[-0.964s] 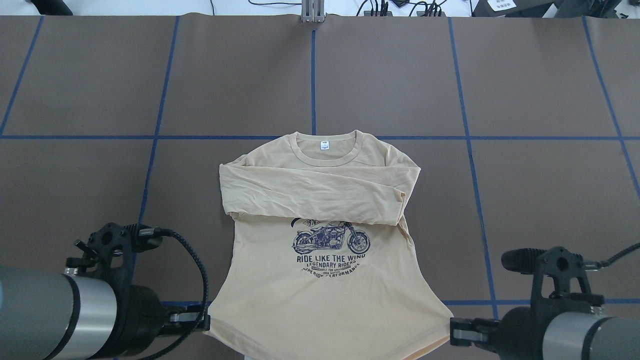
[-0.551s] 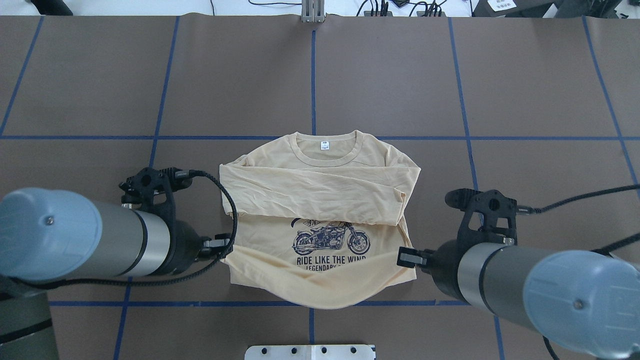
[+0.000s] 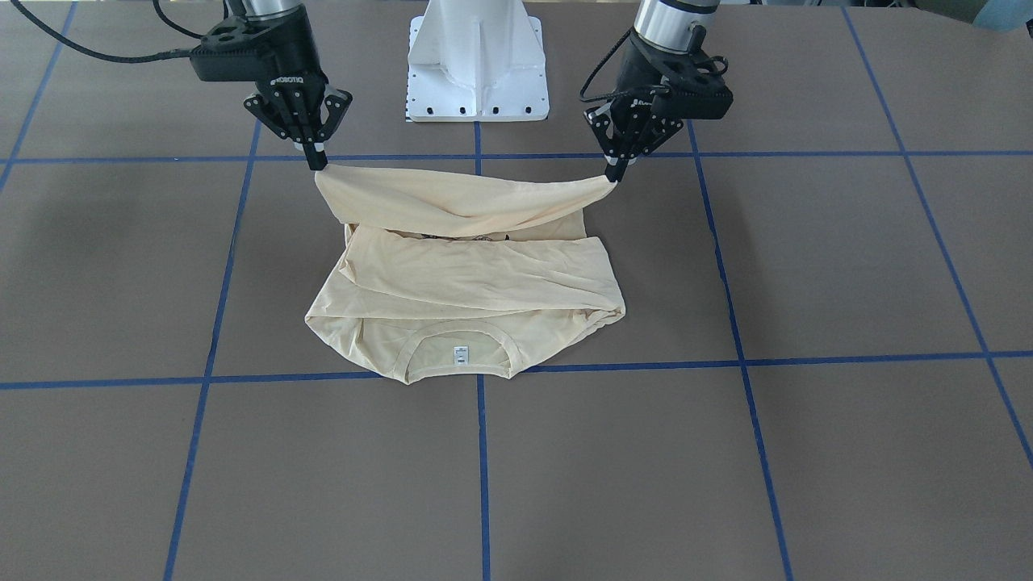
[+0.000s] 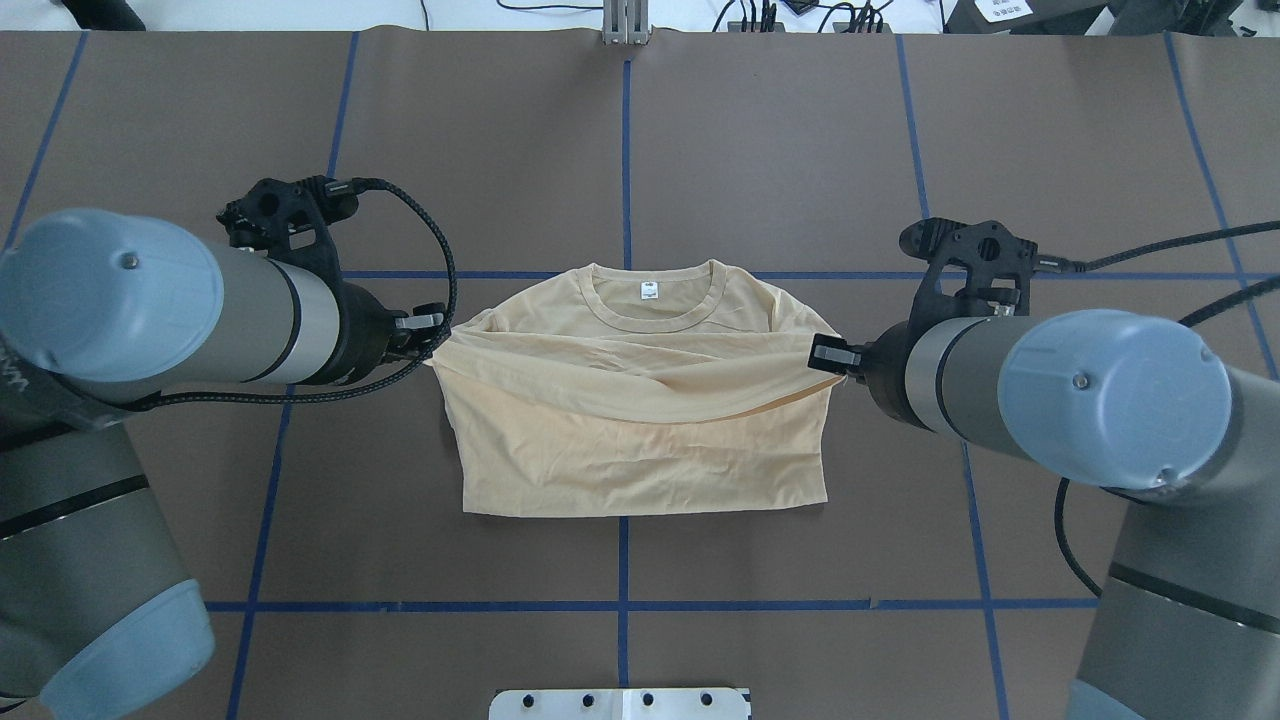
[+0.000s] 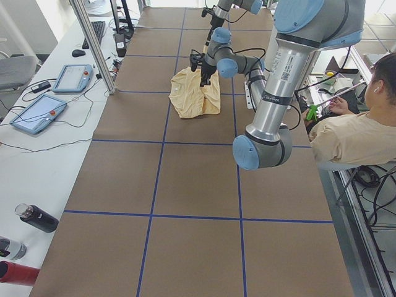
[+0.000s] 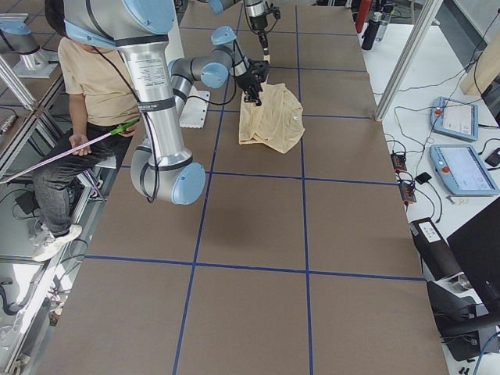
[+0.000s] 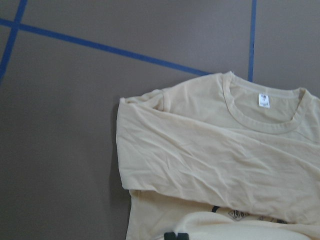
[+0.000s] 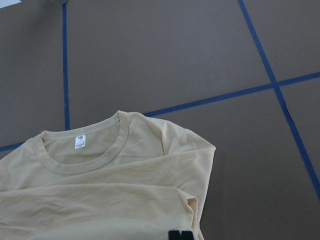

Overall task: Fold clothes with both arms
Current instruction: 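Open both grippers at the collar and raise them off the shirt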

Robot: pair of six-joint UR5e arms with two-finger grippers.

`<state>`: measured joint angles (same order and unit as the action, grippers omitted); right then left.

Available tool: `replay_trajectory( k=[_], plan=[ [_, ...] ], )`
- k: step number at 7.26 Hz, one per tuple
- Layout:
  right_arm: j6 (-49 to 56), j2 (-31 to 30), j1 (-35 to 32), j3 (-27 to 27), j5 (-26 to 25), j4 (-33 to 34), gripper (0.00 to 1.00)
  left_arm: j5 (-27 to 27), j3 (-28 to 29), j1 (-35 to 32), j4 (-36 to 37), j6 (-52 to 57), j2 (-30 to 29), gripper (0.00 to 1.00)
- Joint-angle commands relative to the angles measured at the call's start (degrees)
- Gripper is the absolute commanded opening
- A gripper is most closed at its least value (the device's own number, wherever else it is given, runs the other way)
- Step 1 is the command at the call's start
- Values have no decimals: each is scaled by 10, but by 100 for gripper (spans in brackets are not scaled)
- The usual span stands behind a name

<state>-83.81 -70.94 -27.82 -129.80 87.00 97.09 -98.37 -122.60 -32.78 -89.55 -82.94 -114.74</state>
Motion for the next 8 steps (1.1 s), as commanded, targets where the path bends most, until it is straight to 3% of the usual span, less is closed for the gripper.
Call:
replay_trajectory(
  k=[1, 3, 4, 5, 8],
  plan=[
    [19, 43, -44, 77, 11, -1, 0, 23, 76, -13, -60, 0, -22, 0],
    [28, 61, -50, 144, 10, -30, 0, 47, 177, -14, -133, 1, -33, 0],
    [29, 63, -55, 194, 9, -87, 0, 51, 222, -14, -152, 1, -41, 0],
    [30, 63, -57, 226, 10, -122, 0, 68, 251, -13, -171, 1, -48, 0],
    [30, 79, -60, 274, 9, -124, 0, 67, 292, -11, -200, 2, -56, 0]
  ],
)
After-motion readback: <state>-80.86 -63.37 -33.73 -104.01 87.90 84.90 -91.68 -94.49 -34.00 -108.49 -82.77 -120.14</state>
